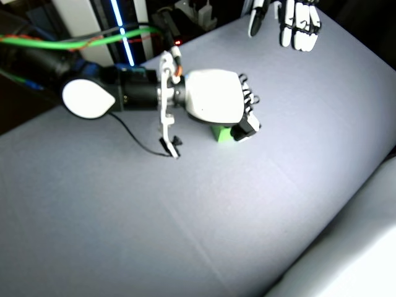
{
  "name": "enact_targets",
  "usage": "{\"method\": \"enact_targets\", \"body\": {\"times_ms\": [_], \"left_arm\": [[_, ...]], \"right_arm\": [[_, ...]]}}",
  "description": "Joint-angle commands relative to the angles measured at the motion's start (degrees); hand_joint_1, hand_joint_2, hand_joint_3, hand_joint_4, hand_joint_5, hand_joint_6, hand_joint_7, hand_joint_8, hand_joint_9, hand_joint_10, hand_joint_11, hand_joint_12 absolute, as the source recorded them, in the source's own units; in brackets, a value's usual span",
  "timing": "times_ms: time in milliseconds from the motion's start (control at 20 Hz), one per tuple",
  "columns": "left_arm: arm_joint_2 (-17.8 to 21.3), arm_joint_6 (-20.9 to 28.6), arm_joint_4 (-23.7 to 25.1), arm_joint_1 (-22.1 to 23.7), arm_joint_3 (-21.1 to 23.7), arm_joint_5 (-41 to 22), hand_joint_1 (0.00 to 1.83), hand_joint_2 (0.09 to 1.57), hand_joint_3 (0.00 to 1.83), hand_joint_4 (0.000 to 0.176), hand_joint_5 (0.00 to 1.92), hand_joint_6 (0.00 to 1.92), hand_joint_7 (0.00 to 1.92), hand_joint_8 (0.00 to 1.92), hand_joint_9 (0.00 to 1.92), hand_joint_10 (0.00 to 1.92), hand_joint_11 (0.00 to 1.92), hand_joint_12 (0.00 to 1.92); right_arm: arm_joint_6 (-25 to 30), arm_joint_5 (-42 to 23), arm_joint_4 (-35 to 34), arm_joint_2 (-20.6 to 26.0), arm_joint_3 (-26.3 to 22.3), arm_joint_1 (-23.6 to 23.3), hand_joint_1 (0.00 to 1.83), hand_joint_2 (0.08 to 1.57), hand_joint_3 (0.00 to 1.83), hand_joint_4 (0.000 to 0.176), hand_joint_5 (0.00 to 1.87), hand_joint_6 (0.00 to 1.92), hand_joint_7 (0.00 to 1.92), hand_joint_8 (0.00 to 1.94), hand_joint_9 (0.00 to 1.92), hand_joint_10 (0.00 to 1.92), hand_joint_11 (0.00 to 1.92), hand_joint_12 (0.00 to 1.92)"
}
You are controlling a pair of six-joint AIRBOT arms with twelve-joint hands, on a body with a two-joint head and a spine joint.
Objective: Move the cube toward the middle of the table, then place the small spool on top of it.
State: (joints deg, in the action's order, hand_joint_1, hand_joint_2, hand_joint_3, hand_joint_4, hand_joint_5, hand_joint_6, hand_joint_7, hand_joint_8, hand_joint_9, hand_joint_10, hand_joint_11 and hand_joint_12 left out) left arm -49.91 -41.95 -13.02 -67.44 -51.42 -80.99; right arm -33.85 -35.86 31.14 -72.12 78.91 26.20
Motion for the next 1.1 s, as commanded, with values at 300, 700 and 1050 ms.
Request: {"method": "enact_targets", "body": {"times_ms": [300,700,1050], "left_arm": [[-0.6,0.3,-0.1,0.3,-0.3,-6.8,0.92,1.03,0.00,0.070,0.37,0.00,0.30,0.00,0.28,0.00,0.06,0.70],[-0.8,0.4,-0.2,0.3,-0.3,-6.8,0.91,1.06,0.01,0.040,0.41,0.01,0.34,0.01,0.33,0.01,0.12,0.72],[-0.8,0.5,-0.5,0.2,-0.2,-7.4,0.89,1.07,0.00,0.034,0.38,0.00,0.31,0.00,0.30,0.00,0.08,0.69]], "right_arm": [[-0.3,-3.6,-0.7,0.1,0.2,-1.0,0.99,1.12,0.00,0.000,0.64,0.01,0.64,0.00,0.66,0.00,0.22,1.07],[-0.3,-3.6,-0.7,0.1,0.3,-1.1,0.86,1.12,0.00,0.002,0.47,0.00,0.42,0.00,0.46,0.00,0.01,1.12],[-3.6,-8.1,-4.8,4.0,-3.1,-1.1,0.47,1.24,0.00,0.107,0.00,0.00,0.01,0.00,0.00,0.00,0.00,0.02]]}}
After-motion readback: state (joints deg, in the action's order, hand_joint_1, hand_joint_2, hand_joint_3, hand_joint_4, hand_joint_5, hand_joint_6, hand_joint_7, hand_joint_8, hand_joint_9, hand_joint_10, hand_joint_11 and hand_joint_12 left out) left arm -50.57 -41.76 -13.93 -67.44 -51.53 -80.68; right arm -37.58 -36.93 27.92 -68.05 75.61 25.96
